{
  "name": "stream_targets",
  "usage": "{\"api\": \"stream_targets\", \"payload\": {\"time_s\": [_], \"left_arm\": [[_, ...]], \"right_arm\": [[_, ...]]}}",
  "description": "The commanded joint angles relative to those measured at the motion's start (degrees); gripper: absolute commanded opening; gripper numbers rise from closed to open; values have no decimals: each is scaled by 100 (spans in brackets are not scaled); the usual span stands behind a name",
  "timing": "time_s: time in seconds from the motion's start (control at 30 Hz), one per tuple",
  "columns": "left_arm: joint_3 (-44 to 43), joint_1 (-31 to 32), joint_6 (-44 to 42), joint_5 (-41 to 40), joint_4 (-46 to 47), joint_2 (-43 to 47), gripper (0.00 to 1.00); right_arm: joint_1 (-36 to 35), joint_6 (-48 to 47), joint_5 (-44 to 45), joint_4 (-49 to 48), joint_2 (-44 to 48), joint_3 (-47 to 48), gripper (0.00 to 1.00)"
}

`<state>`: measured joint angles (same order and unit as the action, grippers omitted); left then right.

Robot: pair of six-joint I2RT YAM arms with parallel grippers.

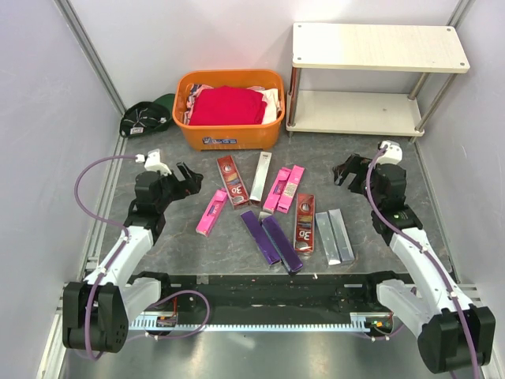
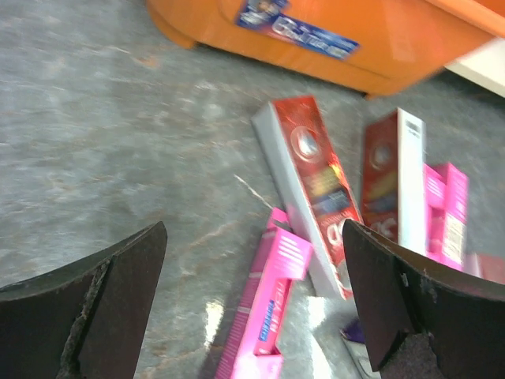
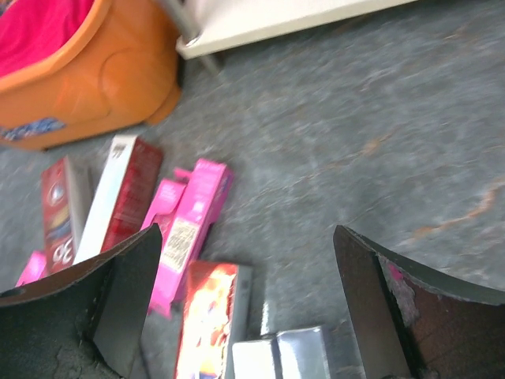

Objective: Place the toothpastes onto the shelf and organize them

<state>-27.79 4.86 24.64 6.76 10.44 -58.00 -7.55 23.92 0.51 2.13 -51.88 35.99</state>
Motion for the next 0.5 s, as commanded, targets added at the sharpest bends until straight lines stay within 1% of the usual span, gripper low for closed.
{"api": "stream_targets", "payload": {"time_s": [0.0, 0.13, 0.2, 0.23, 0.3, 0.4, 0.47], "left_arm": [[-227, -12, 224, 1272, 353, -80, 100], [-376, -3, 243, 1652, 284, -168, 100], [-534, 50, 164, 1784, 83, -203, 100], [-621, 146, 146, 1758, 29, -203, 100], [-727, 295, 76, 1636, -137, -221, 100], [-956, 708, 5, 1355, -357, -334, 100], [-1184, 1103, -65, 1162, -516, -457, 100]], "right_arm": [[-317, 69, -358, 428, 20, 31, 98], [-571, 262, -394, 674, -77, -74, 98], [-800, 314, -124, 841, -59, -74, 98], [-879, 306, -87, 1016, -59, -57, 98], [-1133, 297, 368, 1236, -59, 83, 98], [-1503, 384, 668, 1745, -33, 294, 98], [-1819, 481, 976, 1992, -50, 408, 97]]}}
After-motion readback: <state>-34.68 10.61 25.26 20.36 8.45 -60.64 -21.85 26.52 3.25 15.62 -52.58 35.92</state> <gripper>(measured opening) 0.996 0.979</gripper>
